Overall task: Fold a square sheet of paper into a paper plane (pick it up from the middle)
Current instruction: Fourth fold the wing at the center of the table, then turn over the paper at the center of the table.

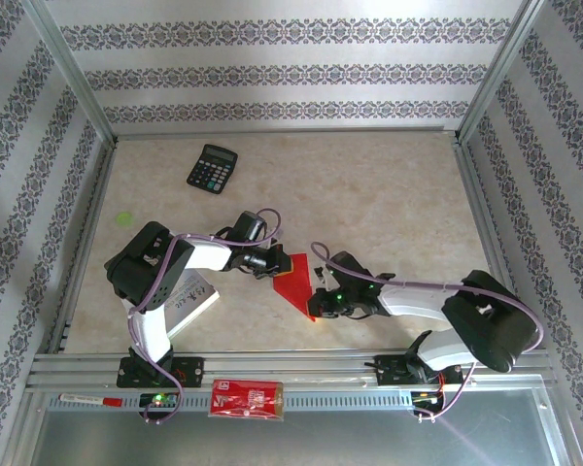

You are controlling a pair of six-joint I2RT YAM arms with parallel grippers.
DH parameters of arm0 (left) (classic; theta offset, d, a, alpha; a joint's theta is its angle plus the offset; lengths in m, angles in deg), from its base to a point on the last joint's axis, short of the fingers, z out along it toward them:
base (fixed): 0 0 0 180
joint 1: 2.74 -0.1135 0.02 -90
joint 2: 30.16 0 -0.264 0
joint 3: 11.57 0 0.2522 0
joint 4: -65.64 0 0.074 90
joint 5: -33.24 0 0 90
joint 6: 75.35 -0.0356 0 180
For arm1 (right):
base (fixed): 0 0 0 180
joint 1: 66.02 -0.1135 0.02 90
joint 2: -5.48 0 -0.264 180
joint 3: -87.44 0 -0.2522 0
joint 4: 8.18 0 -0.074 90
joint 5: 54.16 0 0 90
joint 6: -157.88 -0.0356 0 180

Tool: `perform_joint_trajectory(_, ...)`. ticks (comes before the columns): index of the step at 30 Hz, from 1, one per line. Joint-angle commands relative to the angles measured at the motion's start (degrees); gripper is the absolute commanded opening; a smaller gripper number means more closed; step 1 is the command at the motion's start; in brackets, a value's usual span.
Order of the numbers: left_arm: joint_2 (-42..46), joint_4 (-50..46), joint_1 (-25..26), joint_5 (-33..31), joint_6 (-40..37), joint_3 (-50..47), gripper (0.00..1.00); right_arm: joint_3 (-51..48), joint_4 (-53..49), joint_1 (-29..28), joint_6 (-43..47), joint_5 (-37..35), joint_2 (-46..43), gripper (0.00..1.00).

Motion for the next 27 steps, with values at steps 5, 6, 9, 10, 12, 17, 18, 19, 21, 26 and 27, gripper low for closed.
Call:
perform_joint_trajectory(5, -3.07, -2.52, -1.34, -4.9, -2.41, -1.98, 0.0, -5.58, -6.11, -1.81, -1.21, 0.17, -4.91, 0.01)
perform_joint_trajectory(6, -2.95, -2.61, -1.34, -4.87, -2.47, -1.87, 0.0, -5.77, -6.94, -1.72, -1.16, -0.08, -6.34, 0.01)
perform_joint_trajectory(9, -2.37, -2.98, -1.33, -4.32, -2.3, -1.43, 0.0, -5.02, -9.36, 0.69, -0.44, -0.41, -11.15, 0.01)
perform_joint_trajectory(10, -2.15, -2.52, -1.28, -3.76, -1.94, -1.36, 0.0, -4.66, -9.29, 2.06, -0.49, -0.51, -12.97, 0.02)
perform_joint_trajectory(12, -2.05, -1.06, -1.26, -1.97, -0.81, -1.02, 0.0, -2.6, -8.05, 3.85, -0.76, -1.57, -15.13, 0.06)
perform_joint_trajectory(17, -0.8, 0.43, -1.26, 0.64, 1.03, 1.26, 0.1, 3.05, -6.98, 5.85, 1.23, -6.27, -13.01, 0.18)
perform_joint_trajectory(18, -0.35, 0.28, -1.25, 0.77, 1.02, 1.78, 0.12, 3.85, -6.33, 6.26, 1.44, -6.56, -12.05, 0.19)
perform_joint_trajectory(19, 0.21, -0.01, -1.26, 0.93, 1.23, 2.24, 0.13, 4.66, -5.85, 6.56, 1.78, -6.62, -10.75, 0.2)
perform_joint_trajectory(21, 1.35, -0.41, -1.2, 1.24, 1.54, 3.3, 0.19, 6.89, -5.28, 6.77, 3.01, -6.65, -8.02, 0.22)
perform_joint_trajectory(26, 3.87, -1.5, -1.81, 1.47, 1.9, 5.35, 0.35, 9.98, -4.63, 6.86, 4.66, -7.39, -0.99, 0.24)
perform_joint_trajectory(27, 4.33, -2.01, -2.15, 1.34, 1.69, 5.62, 0.38, 10.4, -3.93, 6.89, 4.86, -7.39, 0.2, 0.25)
